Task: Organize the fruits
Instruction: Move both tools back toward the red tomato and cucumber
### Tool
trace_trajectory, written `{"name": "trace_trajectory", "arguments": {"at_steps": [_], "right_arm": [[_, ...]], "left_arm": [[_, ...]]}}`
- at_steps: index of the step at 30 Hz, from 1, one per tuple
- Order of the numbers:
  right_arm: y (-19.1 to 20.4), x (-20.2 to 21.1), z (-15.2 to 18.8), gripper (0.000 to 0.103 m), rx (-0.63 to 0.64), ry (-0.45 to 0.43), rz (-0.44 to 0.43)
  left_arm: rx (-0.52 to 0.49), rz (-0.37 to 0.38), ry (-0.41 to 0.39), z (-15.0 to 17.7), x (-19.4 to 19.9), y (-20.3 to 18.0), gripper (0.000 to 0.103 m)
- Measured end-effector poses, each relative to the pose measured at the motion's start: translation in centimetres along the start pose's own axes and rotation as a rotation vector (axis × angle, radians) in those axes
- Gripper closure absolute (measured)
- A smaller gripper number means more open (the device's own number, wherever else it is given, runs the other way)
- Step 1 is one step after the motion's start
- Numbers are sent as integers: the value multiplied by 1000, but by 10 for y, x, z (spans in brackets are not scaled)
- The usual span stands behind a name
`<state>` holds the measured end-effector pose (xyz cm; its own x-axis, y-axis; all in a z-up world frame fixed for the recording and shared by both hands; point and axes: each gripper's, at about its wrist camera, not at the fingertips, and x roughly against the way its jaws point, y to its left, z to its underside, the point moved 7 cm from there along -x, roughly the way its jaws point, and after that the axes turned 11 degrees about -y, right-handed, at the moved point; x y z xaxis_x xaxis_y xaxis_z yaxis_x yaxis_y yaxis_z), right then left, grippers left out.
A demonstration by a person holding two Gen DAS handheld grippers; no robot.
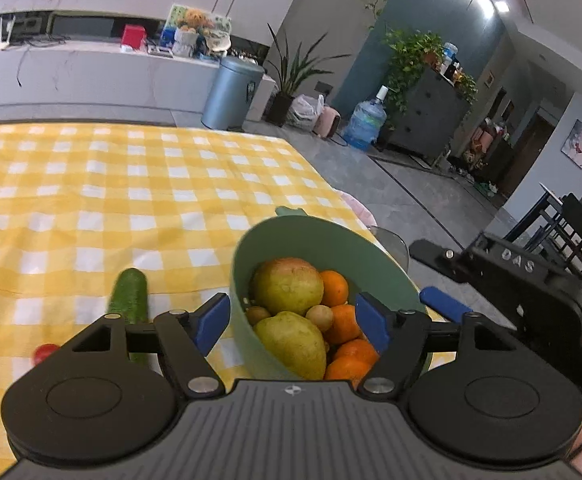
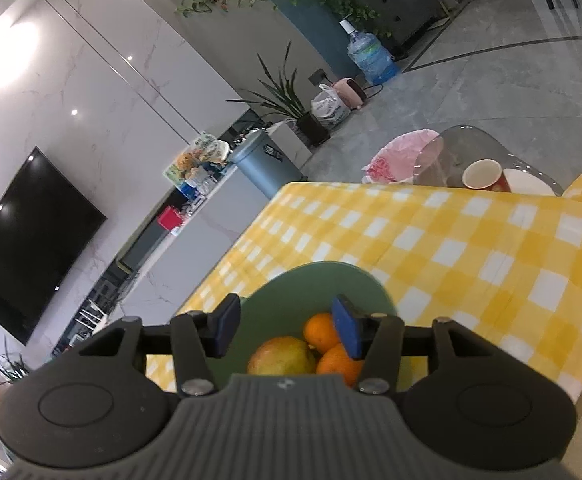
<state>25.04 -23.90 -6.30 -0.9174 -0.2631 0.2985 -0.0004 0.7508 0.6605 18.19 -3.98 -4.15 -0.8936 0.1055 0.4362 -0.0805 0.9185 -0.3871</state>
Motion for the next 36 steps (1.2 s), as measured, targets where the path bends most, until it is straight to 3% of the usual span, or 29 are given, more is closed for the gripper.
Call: {"name": "trace_trajectory", "arguments": {"at_steps": [10,16,20,28,31,36], "right_arm": [[65,-2,35,51,59,93,-174],[113,2,63,51,137,153,-290],[135,5,86,50,171,209,-344],[145,1,121,48,256,315,-346],[137,-7,133,46,187,411,-340],[133,-15,147,47,222,443,-291]], "left_arm": [[20,-109,-8,-22,45,40,19],[95,-219,0,-23,75,83,19],[76,-309,-4,-22,94,107,19],[211,-395,-35,-20,118,162,19],[239,-393,-43,-16,116,178,19],[262,-373,-25,-4,103,194,21]]}}
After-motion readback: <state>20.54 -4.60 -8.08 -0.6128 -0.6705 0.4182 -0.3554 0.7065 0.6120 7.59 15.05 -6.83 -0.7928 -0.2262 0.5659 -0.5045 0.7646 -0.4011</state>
